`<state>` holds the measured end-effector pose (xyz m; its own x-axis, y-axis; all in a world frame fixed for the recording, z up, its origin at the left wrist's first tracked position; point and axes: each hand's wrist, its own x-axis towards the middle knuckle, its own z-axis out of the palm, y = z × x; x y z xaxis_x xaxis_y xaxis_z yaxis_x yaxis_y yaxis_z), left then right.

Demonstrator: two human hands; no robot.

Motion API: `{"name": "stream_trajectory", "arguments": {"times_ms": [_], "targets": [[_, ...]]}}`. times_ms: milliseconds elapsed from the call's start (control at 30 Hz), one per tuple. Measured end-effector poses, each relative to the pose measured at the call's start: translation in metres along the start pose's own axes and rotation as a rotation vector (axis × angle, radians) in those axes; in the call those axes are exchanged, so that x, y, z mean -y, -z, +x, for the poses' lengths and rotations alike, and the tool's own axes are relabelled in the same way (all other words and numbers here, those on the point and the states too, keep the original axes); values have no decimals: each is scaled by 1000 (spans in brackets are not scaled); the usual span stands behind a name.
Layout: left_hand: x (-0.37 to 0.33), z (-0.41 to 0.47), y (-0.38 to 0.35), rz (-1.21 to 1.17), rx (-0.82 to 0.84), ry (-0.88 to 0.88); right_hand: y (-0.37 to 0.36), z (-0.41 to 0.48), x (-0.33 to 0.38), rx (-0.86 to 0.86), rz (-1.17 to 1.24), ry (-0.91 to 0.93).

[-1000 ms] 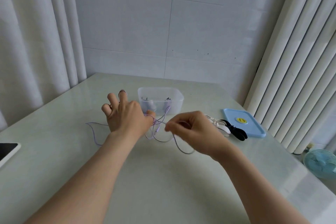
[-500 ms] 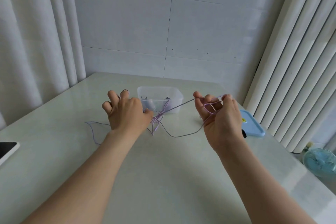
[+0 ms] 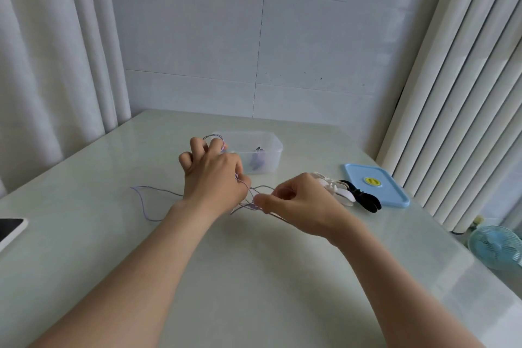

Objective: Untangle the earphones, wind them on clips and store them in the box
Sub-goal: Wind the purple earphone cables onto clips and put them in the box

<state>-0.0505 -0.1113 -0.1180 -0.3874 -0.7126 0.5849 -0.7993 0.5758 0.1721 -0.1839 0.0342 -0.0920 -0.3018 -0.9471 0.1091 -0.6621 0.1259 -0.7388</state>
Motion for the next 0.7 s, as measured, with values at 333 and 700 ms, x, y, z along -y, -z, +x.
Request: {"name": "stream_trajectory", "arguments": {"times_ms": [333,700], "targets": [[1,-2,1,-60,41,6,-2,7,-3,-237,-75,180],[-6,-1,0,-125,-42,-24,-7,15,-1,-330,629,176]]}}
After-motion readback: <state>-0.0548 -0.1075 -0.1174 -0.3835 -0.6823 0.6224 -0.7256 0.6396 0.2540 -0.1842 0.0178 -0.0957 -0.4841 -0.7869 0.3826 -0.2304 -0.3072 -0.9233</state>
